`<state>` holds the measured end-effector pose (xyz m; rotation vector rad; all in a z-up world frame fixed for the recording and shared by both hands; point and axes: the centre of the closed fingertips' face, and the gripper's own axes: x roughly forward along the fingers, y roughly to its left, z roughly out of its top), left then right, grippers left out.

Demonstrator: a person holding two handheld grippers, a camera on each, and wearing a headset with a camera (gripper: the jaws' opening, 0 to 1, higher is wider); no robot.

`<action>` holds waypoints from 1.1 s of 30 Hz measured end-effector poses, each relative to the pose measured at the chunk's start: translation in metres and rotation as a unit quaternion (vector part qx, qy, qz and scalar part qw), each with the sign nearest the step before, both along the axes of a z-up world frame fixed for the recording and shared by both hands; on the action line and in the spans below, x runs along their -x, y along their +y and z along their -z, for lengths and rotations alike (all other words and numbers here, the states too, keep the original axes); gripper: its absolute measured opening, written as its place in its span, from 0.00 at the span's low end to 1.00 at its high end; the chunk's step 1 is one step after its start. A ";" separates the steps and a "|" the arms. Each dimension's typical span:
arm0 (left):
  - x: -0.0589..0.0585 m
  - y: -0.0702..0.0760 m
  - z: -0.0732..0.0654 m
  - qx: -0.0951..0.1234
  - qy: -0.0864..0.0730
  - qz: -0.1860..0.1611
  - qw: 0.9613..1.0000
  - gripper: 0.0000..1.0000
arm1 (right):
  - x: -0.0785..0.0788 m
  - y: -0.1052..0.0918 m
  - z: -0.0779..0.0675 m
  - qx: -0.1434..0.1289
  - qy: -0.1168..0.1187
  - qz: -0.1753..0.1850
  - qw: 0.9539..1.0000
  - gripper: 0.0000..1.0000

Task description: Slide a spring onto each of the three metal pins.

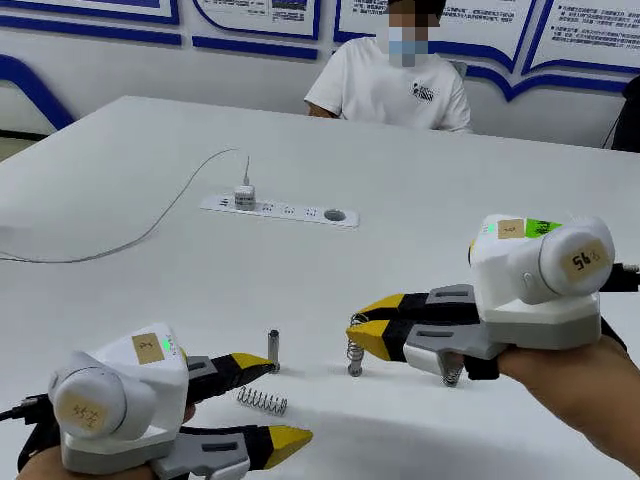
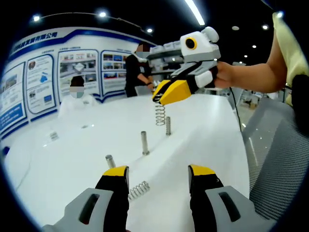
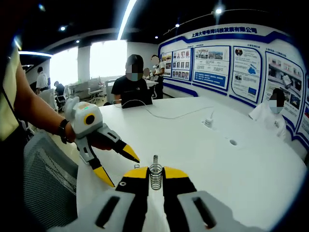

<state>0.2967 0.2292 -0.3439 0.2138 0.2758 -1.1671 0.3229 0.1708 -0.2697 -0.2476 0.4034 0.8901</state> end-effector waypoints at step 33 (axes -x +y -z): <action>-0.007 0.022 0.007 0.006 0.018 -0.042 0.999 0.59 | -0.042 -0.022 0.018 -0.013 -0.003 0.058 0.998 0.12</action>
